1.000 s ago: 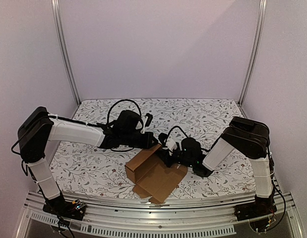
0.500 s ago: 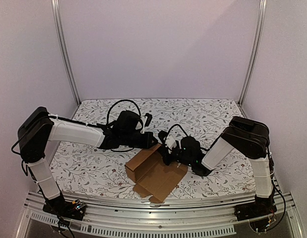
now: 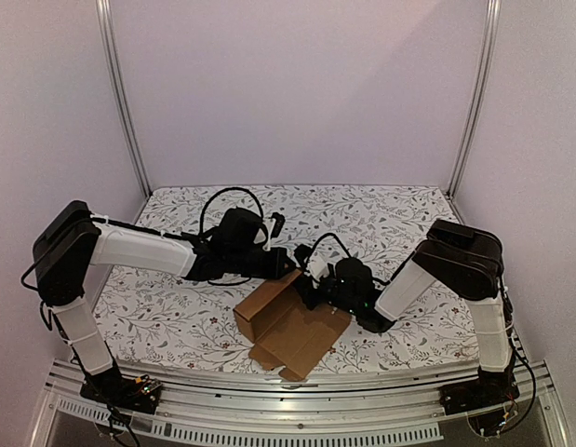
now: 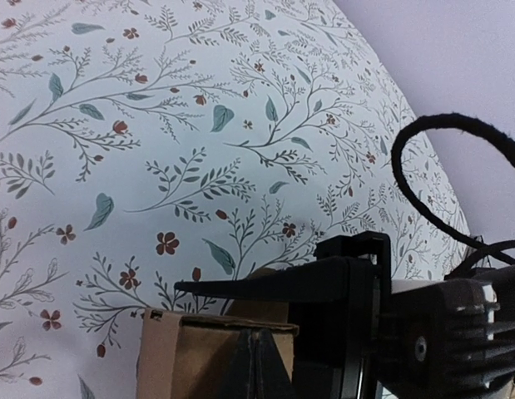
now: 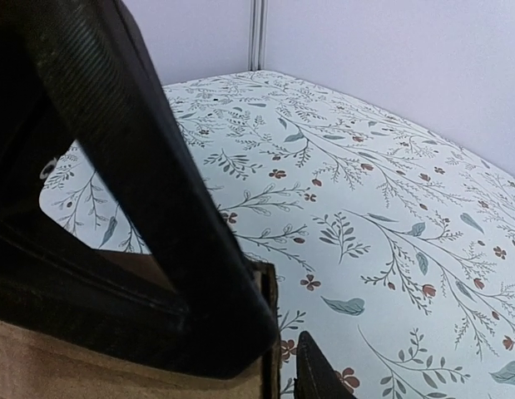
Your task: Fold the paper box
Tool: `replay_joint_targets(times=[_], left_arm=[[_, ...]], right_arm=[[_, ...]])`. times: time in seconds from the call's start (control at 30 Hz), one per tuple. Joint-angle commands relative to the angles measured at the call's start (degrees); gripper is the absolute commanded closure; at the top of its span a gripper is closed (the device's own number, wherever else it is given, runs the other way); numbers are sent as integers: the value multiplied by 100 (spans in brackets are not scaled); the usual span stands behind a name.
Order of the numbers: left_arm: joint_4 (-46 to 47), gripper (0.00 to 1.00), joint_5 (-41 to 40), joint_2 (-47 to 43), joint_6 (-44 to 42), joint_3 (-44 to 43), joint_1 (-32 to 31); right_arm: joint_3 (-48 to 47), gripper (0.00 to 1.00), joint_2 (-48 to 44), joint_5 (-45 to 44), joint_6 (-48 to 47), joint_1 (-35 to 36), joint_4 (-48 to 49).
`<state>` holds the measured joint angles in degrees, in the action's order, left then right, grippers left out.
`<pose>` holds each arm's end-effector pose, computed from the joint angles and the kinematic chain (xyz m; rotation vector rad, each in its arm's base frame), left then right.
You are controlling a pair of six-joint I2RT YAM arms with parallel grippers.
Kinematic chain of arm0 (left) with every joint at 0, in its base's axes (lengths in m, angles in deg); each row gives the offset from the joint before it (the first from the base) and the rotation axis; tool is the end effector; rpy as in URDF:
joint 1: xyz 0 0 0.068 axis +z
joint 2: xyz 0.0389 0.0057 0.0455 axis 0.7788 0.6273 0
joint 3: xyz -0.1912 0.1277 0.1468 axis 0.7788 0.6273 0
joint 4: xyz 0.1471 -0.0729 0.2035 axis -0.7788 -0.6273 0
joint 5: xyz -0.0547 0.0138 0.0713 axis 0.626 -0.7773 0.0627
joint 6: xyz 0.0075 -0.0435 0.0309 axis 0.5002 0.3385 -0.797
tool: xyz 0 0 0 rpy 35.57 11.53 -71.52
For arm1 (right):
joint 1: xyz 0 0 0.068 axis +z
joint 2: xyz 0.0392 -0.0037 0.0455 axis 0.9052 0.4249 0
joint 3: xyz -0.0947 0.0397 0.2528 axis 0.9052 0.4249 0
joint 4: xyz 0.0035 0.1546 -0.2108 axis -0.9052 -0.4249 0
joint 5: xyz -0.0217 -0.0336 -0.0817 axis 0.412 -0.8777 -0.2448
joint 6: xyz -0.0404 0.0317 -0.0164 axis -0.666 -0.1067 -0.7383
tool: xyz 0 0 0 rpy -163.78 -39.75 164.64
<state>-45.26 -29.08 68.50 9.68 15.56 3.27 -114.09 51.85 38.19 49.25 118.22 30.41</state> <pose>0.2530 -0.2872 0.1805 0.3481 2.3317 -0.9213 0.2405 0.3211 0.0871 -0.8021 1.6280 0.6235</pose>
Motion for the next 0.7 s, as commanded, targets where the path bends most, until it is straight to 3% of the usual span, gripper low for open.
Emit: replay_joint_targets(times=[0.0,0.2,0.33,0.37,0.53,0.67], left_arm=[[-260,100,-37,-28,21,163,-2],[-282,100,-44,-61,22,172,-2],[-286,100,-37,-82,29,168,-11],[-291,100,-38,-92,31,172,-11],[-304,100,-40,-108,30,162,-20],[-313,100,-45,-106,28,159,-29]], right_arm=[[-96,75,251,-249,-6,75,91],[-155,78,361,-348,-4,74,69],[-185,99,402,-367,11,78,70],[-186,100,403,-376,12,78,70],[-185,100,373,-393,4,85,104],[-155,85,339,-496,37,93,208]])
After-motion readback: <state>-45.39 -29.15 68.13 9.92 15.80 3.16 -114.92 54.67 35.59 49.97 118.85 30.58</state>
